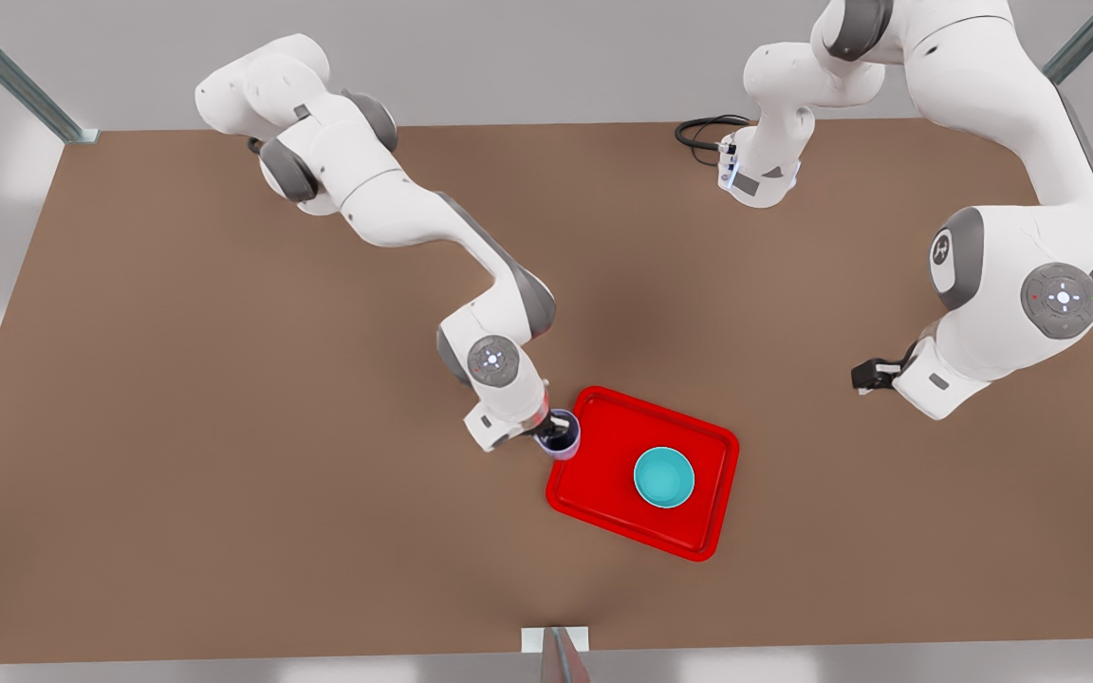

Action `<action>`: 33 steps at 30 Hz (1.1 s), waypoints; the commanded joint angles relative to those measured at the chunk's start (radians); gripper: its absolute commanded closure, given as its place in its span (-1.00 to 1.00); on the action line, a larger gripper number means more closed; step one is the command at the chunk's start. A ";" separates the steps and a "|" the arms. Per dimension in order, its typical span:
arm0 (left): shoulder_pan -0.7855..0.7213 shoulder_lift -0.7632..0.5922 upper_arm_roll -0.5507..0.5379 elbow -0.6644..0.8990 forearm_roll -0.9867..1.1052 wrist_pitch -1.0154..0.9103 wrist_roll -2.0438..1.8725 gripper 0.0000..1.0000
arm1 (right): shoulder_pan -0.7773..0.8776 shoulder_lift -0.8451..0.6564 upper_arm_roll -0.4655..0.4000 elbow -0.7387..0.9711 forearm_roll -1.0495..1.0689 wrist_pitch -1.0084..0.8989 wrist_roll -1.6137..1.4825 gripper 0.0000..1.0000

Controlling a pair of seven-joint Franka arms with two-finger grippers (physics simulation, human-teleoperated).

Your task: Place the bowl on the tray with the left arm and the cup on the tray with the right arm

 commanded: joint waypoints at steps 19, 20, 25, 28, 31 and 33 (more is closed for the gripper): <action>0.000 0.001 0.000 0.000 0.001 -0.011 -0.002 -1.00 | 0.144 0.144 -0.008 0.064 -0.005 0.124 0.282 -0.96; 0.000 0.001 0.000 0.000 -0.001 -0.012 -0.002 -1.00 | 0.144 0.144 -0.009 0.063 -0.005 0.126 0.282 -1.00; -0.002 0.000 0.000 0.000 -0.001 -0.021 -0.005 -1.00 | 0.144 0.138 -0.026 0.063 -0.005 0.123 0.276 -1.00; -0.002 -0.005 0.000 0.000 0.001 -0.023 -0.005 -1.00 | 0.146 0.131 -0.025 0.066 -0.005 0.115 0.276 -1.00; -0.002 -0.011 0.000 0.001 -0.001 -0.032 -0.005 -1.00 | 0.151 0.115 -0.025 0.066 -0.005 0.103 0.276 -1.00; -0.002 -0.012 0.000 0.000 -0.001 -0.034 -0.005 -1.00 | 0.151 0.077 -0.029 0.067 -0.005 0.048 0.274 -1.00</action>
